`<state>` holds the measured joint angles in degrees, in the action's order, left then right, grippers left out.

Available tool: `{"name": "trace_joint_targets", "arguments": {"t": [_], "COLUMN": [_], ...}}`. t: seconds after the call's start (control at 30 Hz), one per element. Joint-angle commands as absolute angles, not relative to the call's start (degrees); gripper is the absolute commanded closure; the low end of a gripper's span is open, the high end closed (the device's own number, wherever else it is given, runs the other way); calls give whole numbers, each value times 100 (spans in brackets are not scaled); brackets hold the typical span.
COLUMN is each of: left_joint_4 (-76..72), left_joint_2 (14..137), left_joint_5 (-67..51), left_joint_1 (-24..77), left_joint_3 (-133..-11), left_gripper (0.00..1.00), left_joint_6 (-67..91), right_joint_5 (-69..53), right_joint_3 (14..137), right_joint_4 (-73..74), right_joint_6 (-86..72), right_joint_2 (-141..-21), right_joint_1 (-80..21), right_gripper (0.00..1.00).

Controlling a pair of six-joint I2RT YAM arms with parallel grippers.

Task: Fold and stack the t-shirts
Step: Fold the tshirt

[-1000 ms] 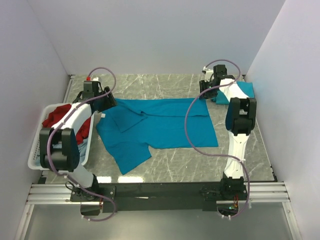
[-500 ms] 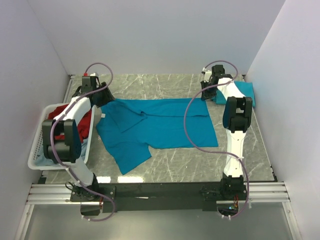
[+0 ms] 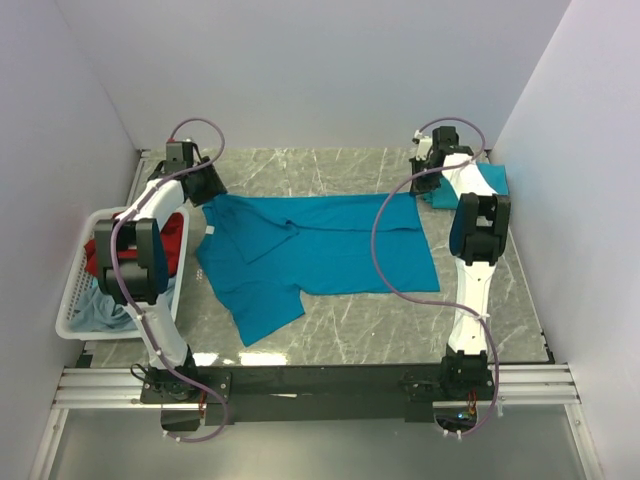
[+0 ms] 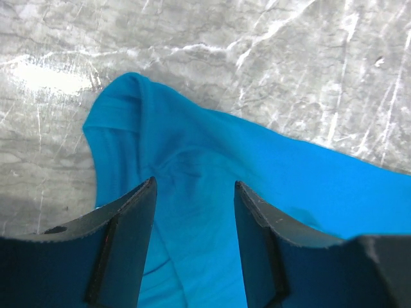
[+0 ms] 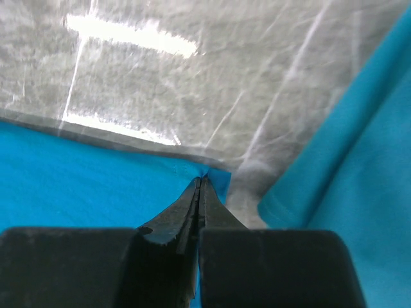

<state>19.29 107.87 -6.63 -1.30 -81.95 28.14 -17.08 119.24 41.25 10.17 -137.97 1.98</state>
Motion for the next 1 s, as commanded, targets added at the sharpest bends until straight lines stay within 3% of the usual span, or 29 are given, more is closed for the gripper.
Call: {"name": "trace_joint_targets", "arguments": {"t": [0.0, 0.97], "left_joint_4": [2013, 2953], "left_joint_2": [10986, 12867], "left_joint_5": [-606, 149], "left_joint_1": [-123, -26], "left_joint_3": [-8481, -10398], "left_gripper": [44, 59], "left_joint_6": [2716, 2408], "right_joint_5": [-1617, -1573], "right_joint_3": [12330, 13025], "right_joint_4": [4007, 4052], "right_joint_6": [1011, 1011], "right_joint_2": [-13632, -14027], "right_joint_1": [281, 273], "right_gripper": [100, 100]}}
